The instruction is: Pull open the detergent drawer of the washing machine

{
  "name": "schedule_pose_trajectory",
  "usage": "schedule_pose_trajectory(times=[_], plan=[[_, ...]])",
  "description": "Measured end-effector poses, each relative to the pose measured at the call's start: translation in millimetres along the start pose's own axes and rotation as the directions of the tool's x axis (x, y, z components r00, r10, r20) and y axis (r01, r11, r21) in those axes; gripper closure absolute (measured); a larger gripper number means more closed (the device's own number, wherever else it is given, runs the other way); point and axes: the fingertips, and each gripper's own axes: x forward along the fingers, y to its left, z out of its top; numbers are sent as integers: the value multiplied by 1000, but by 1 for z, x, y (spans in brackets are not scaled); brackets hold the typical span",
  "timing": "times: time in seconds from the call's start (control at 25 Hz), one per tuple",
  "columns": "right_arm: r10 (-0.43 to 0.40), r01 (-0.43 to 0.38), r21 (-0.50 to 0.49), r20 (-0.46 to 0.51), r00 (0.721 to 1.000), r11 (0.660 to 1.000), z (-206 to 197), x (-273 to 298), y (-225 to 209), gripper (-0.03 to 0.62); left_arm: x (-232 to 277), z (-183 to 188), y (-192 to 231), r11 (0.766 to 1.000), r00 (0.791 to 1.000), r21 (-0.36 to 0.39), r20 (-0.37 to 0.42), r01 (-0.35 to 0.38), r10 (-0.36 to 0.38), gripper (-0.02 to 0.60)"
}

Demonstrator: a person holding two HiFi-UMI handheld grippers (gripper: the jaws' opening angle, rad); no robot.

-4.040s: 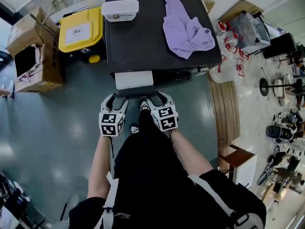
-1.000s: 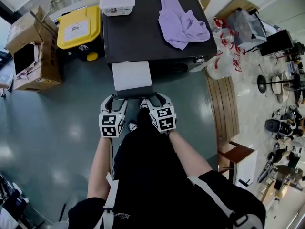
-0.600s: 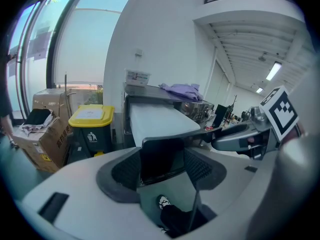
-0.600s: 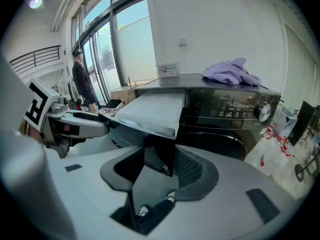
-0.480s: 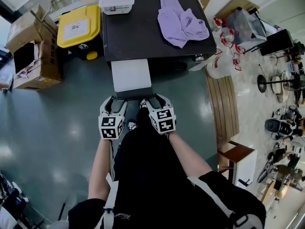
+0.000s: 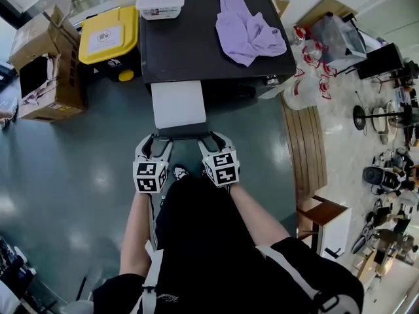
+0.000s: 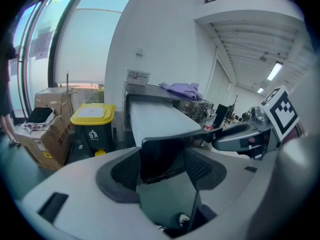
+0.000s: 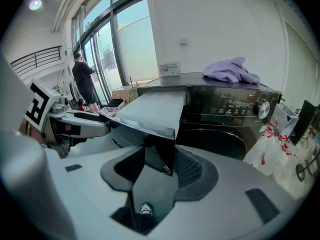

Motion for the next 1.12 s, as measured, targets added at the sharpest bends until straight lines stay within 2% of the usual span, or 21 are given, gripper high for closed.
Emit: schedule_pose_trajectory(times=[0.28, 0.48, 1.12], plan=[[5, -5, 2, -17, 1000, 1000, -4, -2, 4, 414, -5, -4, 1, 1000, 1000, -9, -15, -22, 22, 310], [16, -16, -8, -26, 1000, 1000, -6, -6, 3, 416, -9, -6, -3, 998, 999, -32, 4, -48, 48, 310], [11, -11, -1, -34, 999, 1000, -23, -17, 10, 419, -22, -21, -12, 998, 999, -46, 1, -54, 54, 311]])
